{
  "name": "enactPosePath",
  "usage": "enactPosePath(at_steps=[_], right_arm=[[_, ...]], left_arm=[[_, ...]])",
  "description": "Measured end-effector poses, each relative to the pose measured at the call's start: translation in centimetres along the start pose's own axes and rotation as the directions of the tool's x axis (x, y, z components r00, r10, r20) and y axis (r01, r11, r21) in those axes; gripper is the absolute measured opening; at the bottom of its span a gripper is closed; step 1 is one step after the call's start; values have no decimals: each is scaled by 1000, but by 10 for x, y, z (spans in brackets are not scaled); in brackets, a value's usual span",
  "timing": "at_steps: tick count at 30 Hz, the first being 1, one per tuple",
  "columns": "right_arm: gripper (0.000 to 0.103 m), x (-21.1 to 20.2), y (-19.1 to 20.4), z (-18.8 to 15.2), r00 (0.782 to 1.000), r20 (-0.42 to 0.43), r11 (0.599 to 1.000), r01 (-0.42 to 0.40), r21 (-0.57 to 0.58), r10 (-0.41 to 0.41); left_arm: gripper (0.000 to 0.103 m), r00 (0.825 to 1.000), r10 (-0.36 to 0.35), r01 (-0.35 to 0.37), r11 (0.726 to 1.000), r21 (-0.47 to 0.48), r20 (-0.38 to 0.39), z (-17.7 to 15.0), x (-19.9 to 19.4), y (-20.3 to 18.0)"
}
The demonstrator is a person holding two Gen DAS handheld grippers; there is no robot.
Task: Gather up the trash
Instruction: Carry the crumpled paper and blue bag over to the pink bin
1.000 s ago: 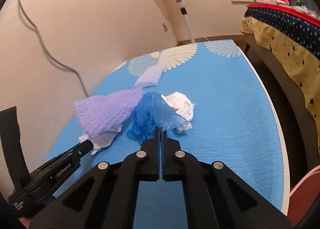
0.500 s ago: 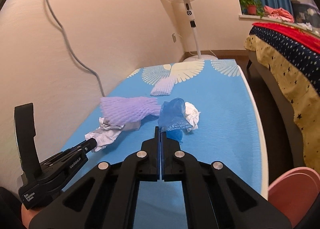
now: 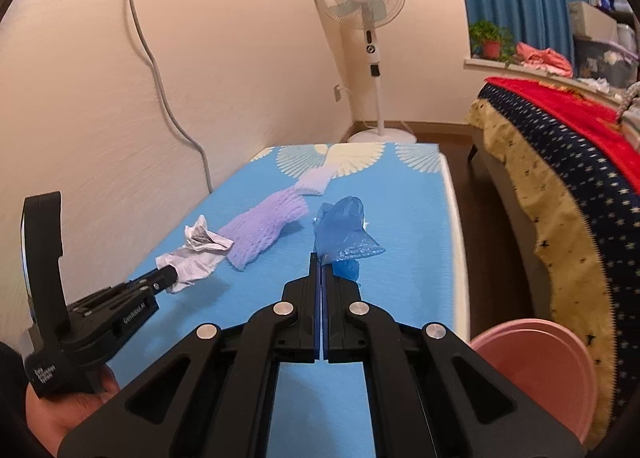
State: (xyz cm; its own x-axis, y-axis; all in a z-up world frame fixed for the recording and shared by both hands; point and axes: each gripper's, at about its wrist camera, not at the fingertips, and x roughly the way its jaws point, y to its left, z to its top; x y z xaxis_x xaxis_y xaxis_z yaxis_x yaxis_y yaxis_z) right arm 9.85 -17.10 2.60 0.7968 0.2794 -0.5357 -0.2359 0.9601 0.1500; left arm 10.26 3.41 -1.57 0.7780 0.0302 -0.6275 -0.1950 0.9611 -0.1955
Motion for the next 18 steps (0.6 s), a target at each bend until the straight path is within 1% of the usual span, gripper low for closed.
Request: enactPosePath(at_steps=[10, 18], right_arm=[[0, -59, -29, -10, 996, 44, 996, 76, 41, -78], [0, -93, -39, -18, 991, 76, 993, 103, 55, -107]], left_arm=[[4, 997, -78, 76, 995, 66, 23, -11, -36, -28], [4, 989, -142, 137, 983, 126, 31, -24, -59, -52]])
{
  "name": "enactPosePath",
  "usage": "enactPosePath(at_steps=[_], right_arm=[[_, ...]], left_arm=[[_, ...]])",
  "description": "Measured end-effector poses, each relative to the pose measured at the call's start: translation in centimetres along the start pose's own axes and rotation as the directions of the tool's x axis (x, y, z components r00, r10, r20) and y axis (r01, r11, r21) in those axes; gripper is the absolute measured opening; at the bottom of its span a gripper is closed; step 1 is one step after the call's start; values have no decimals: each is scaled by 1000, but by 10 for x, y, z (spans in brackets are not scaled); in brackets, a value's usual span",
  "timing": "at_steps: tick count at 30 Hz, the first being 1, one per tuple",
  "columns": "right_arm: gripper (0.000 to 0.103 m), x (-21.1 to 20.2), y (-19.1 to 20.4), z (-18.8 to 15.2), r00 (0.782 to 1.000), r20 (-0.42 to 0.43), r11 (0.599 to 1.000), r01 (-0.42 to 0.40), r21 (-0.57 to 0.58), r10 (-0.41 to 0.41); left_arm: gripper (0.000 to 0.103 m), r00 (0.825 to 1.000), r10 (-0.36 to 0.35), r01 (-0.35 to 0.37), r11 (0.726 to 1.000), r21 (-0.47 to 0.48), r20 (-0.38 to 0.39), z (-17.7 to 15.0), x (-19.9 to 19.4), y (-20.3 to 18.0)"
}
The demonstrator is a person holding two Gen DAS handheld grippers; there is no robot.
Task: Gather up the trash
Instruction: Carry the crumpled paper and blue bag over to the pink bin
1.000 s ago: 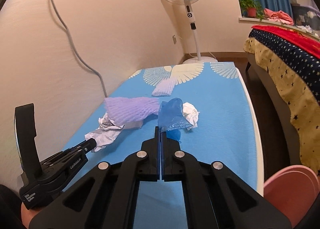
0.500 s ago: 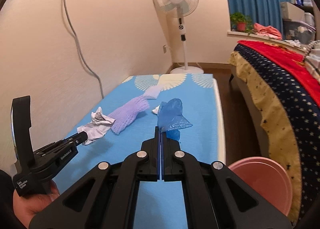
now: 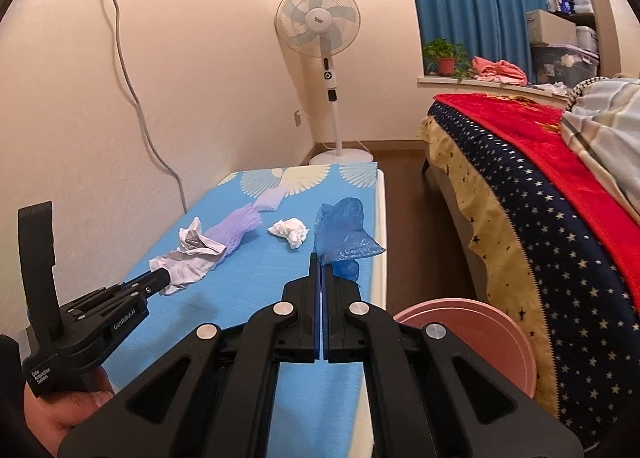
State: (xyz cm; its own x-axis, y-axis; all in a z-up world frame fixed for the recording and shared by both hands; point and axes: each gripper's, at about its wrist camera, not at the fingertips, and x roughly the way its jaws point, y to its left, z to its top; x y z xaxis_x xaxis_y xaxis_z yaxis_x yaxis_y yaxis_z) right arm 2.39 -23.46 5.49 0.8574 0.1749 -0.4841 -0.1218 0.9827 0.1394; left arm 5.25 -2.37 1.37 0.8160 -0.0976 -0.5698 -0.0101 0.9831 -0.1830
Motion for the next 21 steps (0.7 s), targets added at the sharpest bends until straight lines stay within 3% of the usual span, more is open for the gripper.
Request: enactPosePath(at_steps=[21], right_arm=[[0, -15, -19, -1, 999, 7, 998, 54, 34, -54]], left_arm=[[4, 998, -70, 70, 996, 57, 0, -11, -5, -27]])
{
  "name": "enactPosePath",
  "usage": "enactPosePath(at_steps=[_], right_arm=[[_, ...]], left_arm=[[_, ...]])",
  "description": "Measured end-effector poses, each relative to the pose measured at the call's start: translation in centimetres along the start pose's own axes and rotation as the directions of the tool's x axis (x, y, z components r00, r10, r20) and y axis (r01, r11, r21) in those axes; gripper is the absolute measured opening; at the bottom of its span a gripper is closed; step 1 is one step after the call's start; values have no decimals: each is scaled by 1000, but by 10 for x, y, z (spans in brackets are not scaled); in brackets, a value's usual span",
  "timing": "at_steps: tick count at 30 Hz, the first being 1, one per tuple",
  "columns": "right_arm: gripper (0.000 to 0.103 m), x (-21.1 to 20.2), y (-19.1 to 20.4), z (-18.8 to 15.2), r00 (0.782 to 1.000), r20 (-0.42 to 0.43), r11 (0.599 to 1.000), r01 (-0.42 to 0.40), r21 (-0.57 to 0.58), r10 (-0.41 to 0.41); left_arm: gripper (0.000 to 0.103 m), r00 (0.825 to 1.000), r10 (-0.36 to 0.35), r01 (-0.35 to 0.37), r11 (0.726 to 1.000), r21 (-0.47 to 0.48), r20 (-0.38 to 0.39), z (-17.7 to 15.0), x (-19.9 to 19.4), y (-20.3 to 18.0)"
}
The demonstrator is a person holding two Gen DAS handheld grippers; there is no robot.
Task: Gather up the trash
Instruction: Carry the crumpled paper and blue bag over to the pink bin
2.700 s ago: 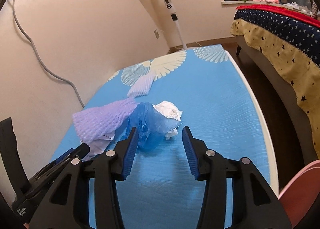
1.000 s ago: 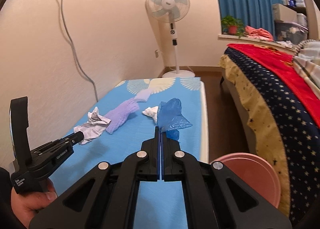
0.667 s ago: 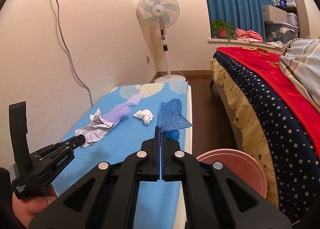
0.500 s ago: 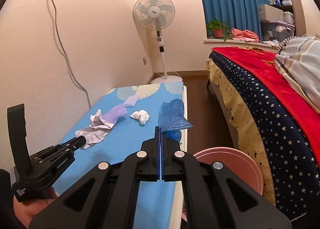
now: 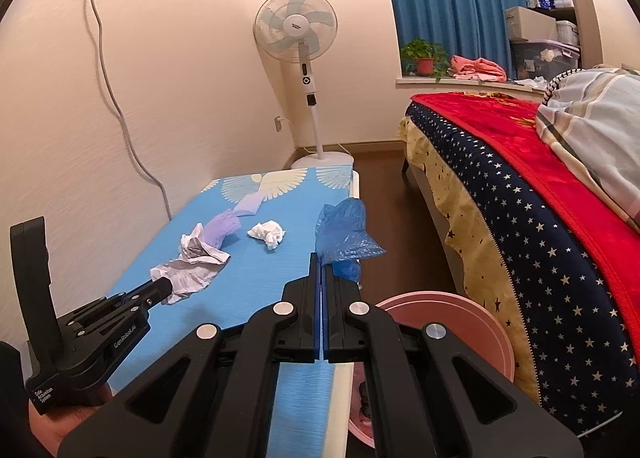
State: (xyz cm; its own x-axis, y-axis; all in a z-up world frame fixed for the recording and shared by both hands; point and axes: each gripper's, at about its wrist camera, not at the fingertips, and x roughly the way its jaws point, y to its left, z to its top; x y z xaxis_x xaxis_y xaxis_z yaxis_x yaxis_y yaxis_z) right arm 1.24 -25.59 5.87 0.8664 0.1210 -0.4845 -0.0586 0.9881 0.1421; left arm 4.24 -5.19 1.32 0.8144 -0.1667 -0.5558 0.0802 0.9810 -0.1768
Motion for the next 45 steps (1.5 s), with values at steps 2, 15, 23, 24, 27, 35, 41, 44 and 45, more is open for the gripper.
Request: enactPosePath(at_steps=[2, 15, 23, 24, 27, 35, 41, 44, 45], right_arm=[[0, 0, -1, 0, 1000, -1, 1000, 6, 2, -6], [0, 3, -16, 1, 995, -4, 995, 102, 17, -102], [0, 2, -29, 1, 987, -8, 986, 162, 37, -162], [0, 2, -33, 2, 985, -9, 984, 173, 45, -173], [0, 2, -41, 2, 980, -13, 978, 201, 62, -201], [0, 6, -58, -3, 965, -32, 961, 262, 82, -260], [0, 8, -66, -7, 954, -52, 950, 300, 87, -297], [0, 8, -69, -9, 947, -63, 944, 319, 83, -315], [0, 8, -70, -10, 945, -66, 942, 325, 82, -320]], left_arm=[[4, 1000, -4, 4, 1000, 7, 0, 0, 1, -2], [4, 1000, -26, 26, 999, 26, -5, -1, 9, -15], [4, 998, -56, 56, 997, 62, -5, -2, 15, -34], [4, 998, -60, 60, 996, 64, -5, -2, 15, -36], [4, 997, -77, 78, 994, 71, -11, -3, 19, -44], [4, 988, -149, 152, 982, 110, -28, -9, 31, -72], [4, 973, -221, 227, 965, 133, -62, -14, 45, -96], [4, 965, -249, 258, 955, 146, -79, -17, 52, -107], [4, 962, -258, 268, 952, 148, -85, -18, 54, -109]])
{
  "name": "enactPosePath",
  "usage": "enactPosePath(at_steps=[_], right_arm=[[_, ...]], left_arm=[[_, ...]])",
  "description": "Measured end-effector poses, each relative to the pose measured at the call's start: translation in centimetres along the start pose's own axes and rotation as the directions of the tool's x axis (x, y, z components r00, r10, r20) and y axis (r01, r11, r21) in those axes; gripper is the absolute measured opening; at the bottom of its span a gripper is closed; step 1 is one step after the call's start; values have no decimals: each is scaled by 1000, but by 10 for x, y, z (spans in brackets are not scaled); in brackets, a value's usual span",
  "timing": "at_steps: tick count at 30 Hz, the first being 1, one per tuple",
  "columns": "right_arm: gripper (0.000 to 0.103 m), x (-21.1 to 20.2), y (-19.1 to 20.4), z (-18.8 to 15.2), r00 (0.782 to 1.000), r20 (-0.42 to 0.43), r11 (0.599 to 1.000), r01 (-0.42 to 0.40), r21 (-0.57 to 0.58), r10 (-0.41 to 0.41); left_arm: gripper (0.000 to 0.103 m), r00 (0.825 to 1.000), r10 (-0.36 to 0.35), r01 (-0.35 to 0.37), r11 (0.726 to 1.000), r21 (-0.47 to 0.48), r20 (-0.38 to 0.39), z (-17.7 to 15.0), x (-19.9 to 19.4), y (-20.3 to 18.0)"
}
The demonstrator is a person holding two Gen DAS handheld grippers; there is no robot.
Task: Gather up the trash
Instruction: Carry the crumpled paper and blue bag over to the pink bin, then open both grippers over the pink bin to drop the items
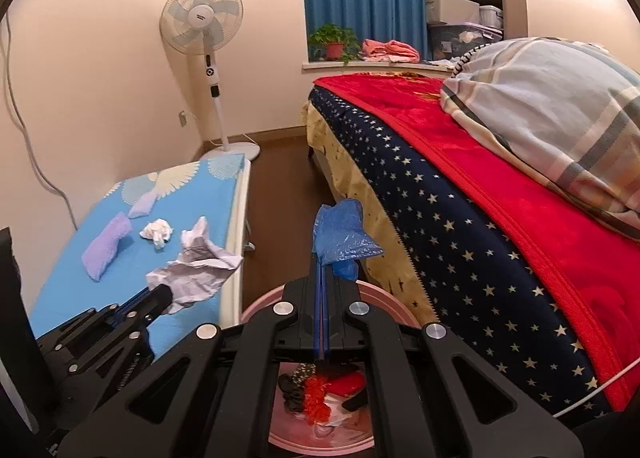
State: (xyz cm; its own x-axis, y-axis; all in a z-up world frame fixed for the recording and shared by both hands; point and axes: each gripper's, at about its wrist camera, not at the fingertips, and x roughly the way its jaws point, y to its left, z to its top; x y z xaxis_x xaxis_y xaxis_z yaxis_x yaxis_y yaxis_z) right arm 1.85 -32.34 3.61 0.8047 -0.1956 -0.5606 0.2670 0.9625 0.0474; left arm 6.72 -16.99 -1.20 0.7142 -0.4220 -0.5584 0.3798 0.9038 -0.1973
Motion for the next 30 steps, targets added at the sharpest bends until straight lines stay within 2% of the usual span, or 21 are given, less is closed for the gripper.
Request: enactPosePath(at_steps=[16, 19, 21, 22, 23, 24, 27, 30], right_arm=[[0, 7, -10, -3, 998, -31, 998, 58, 13, -57], [1, 9, -12, -3, 997, -40, 998, 62, 20, -61], [5, 10, -13, -4, 997, -46, 997, 68, 21, -67], [5, 11, -13, -4, 996, -50, 997, 71, 22, -70], [7, 12, -15, -4, 996, -55, 997, 72, 29, -70], [11, 12, -15, -4, 996, -57, 997, 74, 35, -72], [29, 11, -18, -5, 995, -53, 995, 91, 50, -89], [31, 11, -21, -5, 994, -53, 993, 94, 68, -91]], left_arm=[[4, 995, -86, 88, 996, 18, -58, -5, 33, -21], [4, 989, -124, 125, 992, 10, -81, -6, 38, -23], [5, 983, -152, 153, 988, 8, -100, -8, 42, -25], [12, 982, -154, 156, 988, 10, -106, -9, 43, -26], [24, 983, -144, 146, 989, 15, -110, -10, 44, -26], [29, 985, -137, 139, 990, 16, -108, -11, 43, -26], [31, 987, -128, 129, 992, 10, -99, -11, 40, -23], [31, 989, -116, 117, 993, -5, -90, -9, 36, -16]])
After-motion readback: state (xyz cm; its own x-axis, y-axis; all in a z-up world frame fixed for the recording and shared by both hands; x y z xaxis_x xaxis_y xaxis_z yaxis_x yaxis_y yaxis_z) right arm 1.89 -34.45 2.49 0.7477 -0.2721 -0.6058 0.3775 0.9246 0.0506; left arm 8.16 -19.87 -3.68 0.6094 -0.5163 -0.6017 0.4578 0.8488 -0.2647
